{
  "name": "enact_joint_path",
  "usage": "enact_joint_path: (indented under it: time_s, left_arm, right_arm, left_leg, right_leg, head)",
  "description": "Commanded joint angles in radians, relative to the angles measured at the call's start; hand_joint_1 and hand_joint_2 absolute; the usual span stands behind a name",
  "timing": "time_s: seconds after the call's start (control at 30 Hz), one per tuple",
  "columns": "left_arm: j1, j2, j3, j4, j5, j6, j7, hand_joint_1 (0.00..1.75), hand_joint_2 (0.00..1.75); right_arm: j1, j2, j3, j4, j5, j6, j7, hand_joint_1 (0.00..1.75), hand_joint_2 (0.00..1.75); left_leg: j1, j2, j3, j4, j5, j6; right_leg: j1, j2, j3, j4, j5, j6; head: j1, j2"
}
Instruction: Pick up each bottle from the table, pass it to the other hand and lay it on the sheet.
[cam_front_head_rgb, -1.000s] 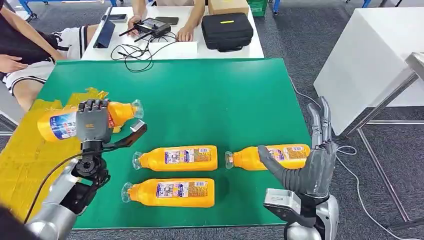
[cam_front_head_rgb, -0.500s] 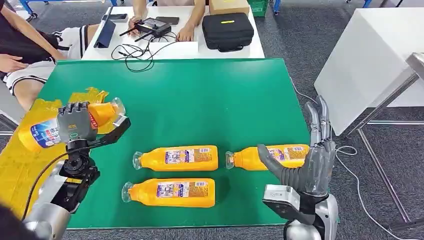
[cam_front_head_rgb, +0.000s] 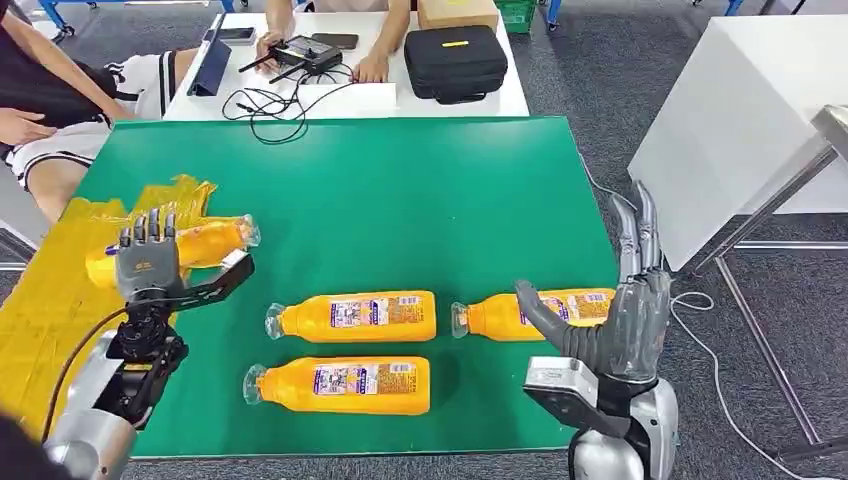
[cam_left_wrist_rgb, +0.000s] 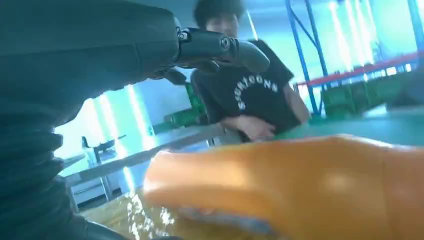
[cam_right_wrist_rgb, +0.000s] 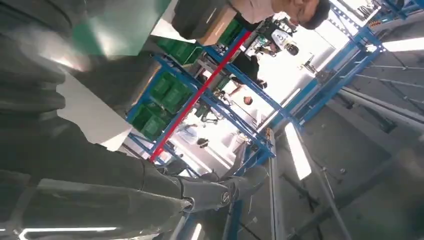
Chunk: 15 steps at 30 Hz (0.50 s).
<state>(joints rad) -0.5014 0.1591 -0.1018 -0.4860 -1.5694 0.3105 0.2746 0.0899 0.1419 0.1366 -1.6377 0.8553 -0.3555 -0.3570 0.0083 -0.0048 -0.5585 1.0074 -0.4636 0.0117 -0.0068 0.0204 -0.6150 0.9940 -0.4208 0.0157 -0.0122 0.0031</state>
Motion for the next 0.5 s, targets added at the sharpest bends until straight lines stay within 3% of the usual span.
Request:
enact_joint_path:
  time_s: [0.03, 0.07, 0.13, 0.17, 0.2, 0.27, 0.33, 0.5]
  left_arm:
    - [-0.046, -0.071, 0.092, 0.101, 0.005, 0.037, -0.109, 0.00, 1.75]
    - [-0.043, -0.094, 0.150, 0.087, 0.042, 0.097, -0.183, 0.00, 1.75]
    - [-0.025, -0.176, 0.319, -0.013, 0.270, 0.219, -0.456, 0.00, 1.75]
    - [-0.023, -0.188, 0.345, -0.032, 0.324, 0.214, -0.506, 0.00, 1.75]
    - [0.017, -0.252, 0.450, -0.193, 0.636, 0.079, -0.751, 0.00, 1.75]
    - [0.084, -0.264, 0.418, -0.353, 0.718, -0.014, -0.744, 0.00, 1.75]
    - [0.153, -0.290, 0.416, -0.517, 0.969, -0.195, -0.861, 0.00, 1.75]
    - [0.233, -0.289, 0.315, -0.689, 1.157, -0.331, -0.887, 0.00, 1.75]
  right_arm:
    - [-0.046, 0.005, -0.049, 0.078, 0.031, 0.036, 0.044, 0.00, 1.75]
    - [-0.044, 0.005, -0.059, 0.073, 0.038, 0.033, 0.050, 0.00, 1.75]
    - [-0.031, -0.001, -0.089, 0.051, 0.121, 0.001, 0.093, 0.00, 1.75]
    - [-0.030, -0.008, -0.091, 0.046, 0.149, -0.004, 0.105, 0.00, 1.75]
    - [-0.044, -0.040, -0.086, 0.060, 0.345, 0.041, 0.212, 0.00, 1.75]
    - [-0.063, -0.046, -0.093, 0.082, 0.374, 0.056, 0.227, 0.00, 1.75]
    - [-0.094, -0.094, -0.075, 0.131, 0.470, 0.188, 0.289, 0.00, 1.75]
    - [-0.183, -0.202, -0.079, 0.330, 0.461, 0.334, 0.303, 0.00, 1.75]
  left_leg:
    - [0.001, -0.002, 0.005, -0.002, -0.001, 0.000]
    - [0.001, -0.002, 0.005, -0.002, -0.001, 0.000]
    - [0.000, -0.003, 0.002, -0.001, 0.000, 0.000]
    - [0.001, -0.004, 0.003, -0.001, 0.000, 0.000]
    - [0.000, -0.005, 0.002, -0.001, 0.000, 0.001]
    - [0.000, -0.006, 0.000, 0.000, 0.000, 0.001]
    - [0.000, -0.001, 0.003, -0.001, -0.001, 0.001]
    - [0.001, 0.002, 0.003, -0.001, -0.002, 0.000]
  right_leg:
    - [0.001, -0.004, 0.006, -0.003, -0.001, 0.000]
    - [0.001, -0.004, 0.007, -0.003, -0.001, 0.000]
    - [0.001, -0.005, 0.004, -0.002, -0.001, 0.001]
    - [0.001, -0.006, 0.005, -0.002, -0.001, 0.001]
    - [0.001, -0.006, 0.004, -0.002, -0.001, 0.001]
    - [0.000, -0.007, 0.003, -0.002, -0.001, 0.001]
    - [0.000, -0.003, 0.004, -0.003, -0.001, 0.001]
    - [0.001, 0.000, 0.004, -0.004, 0.000, 0.001]
  head:
    - [0.000, 0.000]
    - [0.000, 0.000]
    - [0.000, 0.000]
    - [0.000, 0.000]
    - [0.000, 0.000]
    - [0.000, 0.000]
    - [0.000, 0.000]
    - [0.000, 0.000]
